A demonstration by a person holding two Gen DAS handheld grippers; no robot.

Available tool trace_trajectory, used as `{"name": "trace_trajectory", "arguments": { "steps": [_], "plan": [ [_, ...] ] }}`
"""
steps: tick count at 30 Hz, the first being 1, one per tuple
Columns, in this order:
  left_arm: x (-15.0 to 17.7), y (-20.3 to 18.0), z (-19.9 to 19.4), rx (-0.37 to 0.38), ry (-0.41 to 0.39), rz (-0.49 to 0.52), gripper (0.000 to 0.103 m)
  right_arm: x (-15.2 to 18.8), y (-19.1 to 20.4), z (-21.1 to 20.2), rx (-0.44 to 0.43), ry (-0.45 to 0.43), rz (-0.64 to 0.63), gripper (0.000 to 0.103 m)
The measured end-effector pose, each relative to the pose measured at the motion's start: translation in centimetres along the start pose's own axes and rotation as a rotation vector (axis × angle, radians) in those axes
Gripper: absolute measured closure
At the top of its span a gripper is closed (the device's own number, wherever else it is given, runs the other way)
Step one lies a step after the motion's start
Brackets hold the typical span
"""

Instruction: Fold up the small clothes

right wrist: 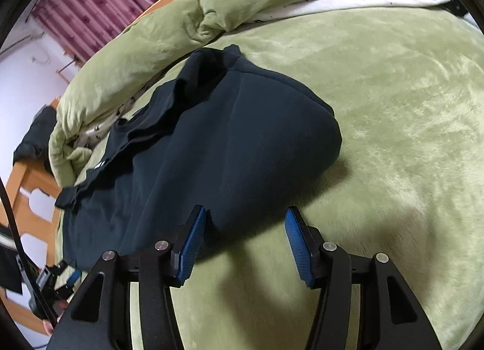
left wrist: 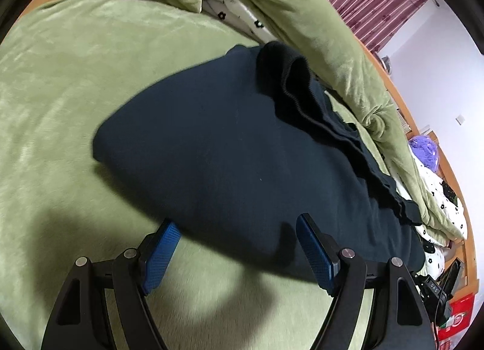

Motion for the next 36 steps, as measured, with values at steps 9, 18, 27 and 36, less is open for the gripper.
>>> {"name": "trace_trajectory", "arguments": {
  "steps": [9,18,27,36],
  "plan": [
    [-0.9,-0.4,1.6,-0.055,-0.025,0.093,0.035,-1.8,1.1,3.2,0.030,-0.027,0.003,0.048],
    [-0.9,-1.0,0.2,-0.080,-0.058,0.131,0.092,-1.6,2.8,3.1,0.034,-0.059,-0.073,0.091],
    [1.0,-1.3,-3.3,-0.085,-0.074,0.143,0.095,0.1,2.0,-1.3,-0.048,-0.044,-0.013,0.095],
    [5.5,-1.3,-8.1,-0.110,-0.053,0.180,0.095,5.7,-0.1,-6.2,-0.012,-0.048,-0.083,0.095]
  ]
}}
Point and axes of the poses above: each gripper's, at about its wrist camera, not at the fingertips, and z roughly the way its jaws point, y to its left, x to its underside, the point moved 4 cm from there along z, roughly the way its jaws point, and after that the axes turned 2 degrees about z, right-handed, at the moved point
